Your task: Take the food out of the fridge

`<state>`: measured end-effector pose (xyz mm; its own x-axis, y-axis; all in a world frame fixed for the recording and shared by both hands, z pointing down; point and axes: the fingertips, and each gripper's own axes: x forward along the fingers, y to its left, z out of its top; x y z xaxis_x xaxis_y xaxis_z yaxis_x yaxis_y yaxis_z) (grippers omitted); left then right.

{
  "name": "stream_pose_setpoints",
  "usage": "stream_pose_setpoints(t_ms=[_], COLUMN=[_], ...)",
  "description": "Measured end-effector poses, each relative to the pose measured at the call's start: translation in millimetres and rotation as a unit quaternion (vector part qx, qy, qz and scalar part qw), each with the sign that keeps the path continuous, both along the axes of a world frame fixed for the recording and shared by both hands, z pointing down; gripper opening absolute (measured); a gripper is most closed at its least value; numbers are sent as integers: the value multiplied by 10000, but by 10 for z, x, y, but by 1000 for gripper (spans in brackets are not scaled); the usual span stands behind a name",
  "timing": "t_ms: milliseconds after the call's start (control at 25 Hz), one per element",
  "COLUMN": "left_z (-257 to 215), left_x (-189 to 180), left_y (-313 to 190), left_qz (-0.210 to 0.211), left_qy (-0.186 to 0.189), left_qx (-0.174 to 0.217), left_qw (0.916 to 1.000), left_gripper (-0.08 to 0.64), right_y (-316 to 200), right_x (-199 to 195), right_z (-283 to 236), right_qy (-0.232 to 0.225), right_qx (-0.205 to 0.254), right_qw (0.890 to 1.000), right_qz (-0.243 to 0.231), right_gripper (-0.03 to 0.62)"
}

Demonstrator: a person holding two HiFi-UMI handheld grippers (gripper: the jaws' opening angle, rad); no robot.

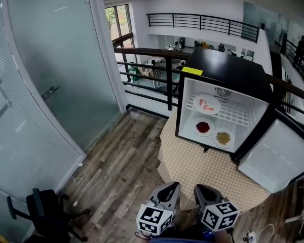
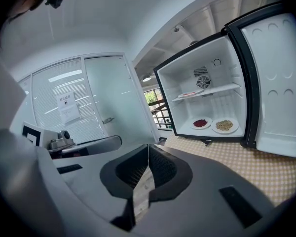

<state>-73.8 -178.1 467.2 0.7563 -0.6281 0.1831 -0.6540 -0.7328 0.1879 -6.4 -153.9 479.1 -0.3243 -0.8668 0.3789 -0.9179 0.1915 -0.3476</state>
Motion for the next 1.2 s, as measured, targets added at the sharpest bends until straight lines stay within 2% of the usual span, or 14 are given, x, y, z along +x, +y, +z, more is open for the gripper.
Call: stream_pose_setpoints(t_ms=[160, 440, 720, 840, 1040, 1200], left_z=[-10, -84, -250, -255, -152, -66], left_x=[97, 356, 601, 737, 923, 1073], left_y=[-9, -128, -596, -824, -1196, -1458], left_qz=[234, 560, 652, 744, 859, 913], left_qy=[7, 116, 52, 47, 178, 32], left_qx=[11, 42, 246, 176, -225, -349], left_qw=[9997, 9984, 9976, 9971, 9959, 9952], left_gripper=[17, 17, 17, 17, 18, 18], right_y=[-55, -234, -712, -962, -1346, -1607], right_x=[135, 435, 771, 942, 1231, 1459], right_z=[-18, -154, -323, -374, -411, -380], right_qy=[171, 182, 61, -2, -44, -38], right_qx=[34, 178, 308, 335, 344, 294], right_qw=[9996, 9986, 9975, 9973, 9968, 9967], right_qz=[205, 474, 633, 647, 721, 753], right_gripper=[20, 20, 20, 20, 20, 20])
